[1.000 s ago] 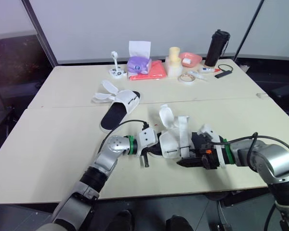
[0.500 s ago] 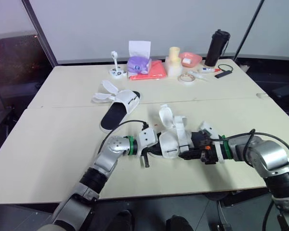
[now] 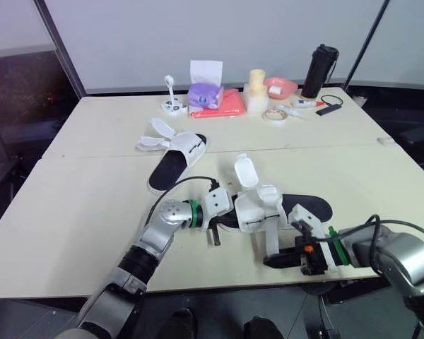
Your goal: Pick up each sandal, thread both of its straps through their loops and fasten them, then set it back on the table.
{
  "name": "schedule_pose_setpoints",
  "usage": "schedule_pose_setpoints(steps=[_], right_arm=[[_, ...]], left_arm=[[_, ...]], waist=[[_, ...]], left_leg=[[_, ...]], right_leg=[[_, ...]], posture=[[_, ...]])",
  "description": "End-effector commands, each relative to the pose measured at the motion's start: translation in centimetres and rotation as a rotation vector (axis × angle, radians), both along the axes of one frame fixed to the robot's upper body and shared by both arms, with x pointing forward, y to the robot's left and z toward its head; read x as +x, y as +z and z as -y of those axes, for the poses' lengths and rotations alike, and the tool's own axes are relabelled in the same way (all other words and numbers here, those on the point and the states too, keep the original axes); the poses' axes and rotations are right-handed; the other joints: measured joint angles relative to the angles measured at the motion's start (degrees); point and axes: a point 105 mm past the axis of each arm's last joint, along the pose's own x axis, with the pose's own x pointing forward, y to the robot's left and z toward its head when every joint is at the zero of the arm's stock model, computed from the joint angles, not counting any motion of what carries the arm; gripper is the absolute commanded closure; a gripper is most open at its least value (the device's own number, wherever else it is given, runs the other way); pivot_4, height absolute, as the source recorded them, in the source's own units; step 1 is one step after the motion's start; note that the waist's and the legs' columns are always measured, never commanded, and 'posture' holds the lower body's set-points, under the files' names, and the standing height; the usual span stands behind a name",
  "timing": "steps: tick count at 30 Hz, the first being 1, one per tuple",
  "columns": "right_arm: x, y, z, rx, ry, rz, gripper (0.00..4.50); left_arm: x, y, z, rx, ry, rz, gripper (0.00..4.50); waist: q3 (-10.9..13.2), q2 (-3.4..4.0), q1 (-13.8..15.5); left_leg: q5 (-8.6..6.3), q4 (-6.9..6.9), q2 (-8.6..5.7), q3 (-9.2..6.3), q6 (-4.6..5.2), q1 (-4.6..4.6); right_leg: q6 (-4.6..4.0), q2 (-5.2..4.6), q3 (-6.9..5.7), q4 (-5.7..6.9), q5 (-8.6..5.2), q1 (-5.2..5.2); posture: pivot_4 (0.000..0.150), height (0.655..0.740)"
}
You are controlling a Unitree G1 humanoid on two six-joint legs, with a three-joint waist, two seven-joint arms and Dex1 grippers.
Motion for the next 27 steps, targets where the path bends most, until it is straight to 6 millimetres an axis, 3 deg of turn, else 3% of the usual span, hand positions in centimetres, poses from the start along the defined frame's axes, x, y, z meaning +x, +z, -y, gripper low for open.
schedule_pose_setpoints(steps=[1,14,27], right_arm=[[-0.9,1.0,-0.7,-0.002,0.039,0.044,4.45],[-3.4,2.9,0.5,-0.081,0.120,0.106,4.45],[-2.6,5.8,1.7,-0.123,0.133,0.224,4.45]], left_arm=[[-0.3,-2.4,-0.4,0.081,0.005,-0.052,4.50],[-0.3,-2.6,-0.4,0.087,0.000,-0.053,4.50],[-0.4,-2.7,-0.4,0.090,-0.001,-0.055,4.50]], waist=[[0.00,0.00,0.03],[0.00,-0.01,0.16],[0.01,-0.03,0.17]], left_leg=[[0.00,0.00,0.00,0.00,0.00,-0.01],[-0.04,0.00,0.00,0.02,0.07,-0.04],[-0.06,-0.01,0.02,0.04,0.10,-0.07]], right_leg=[[-0.02,0.00,0.00,-0.04,-0.01,0.02],[0.00,-0.04,-0.01,-0.23,0.00,0.08],[-0.01,-0.06,-0.01,-0.27,-0.01,0.08]], posture=[[0.150,0.7400],[0.150,0.7400],[0.150,0.7400]])
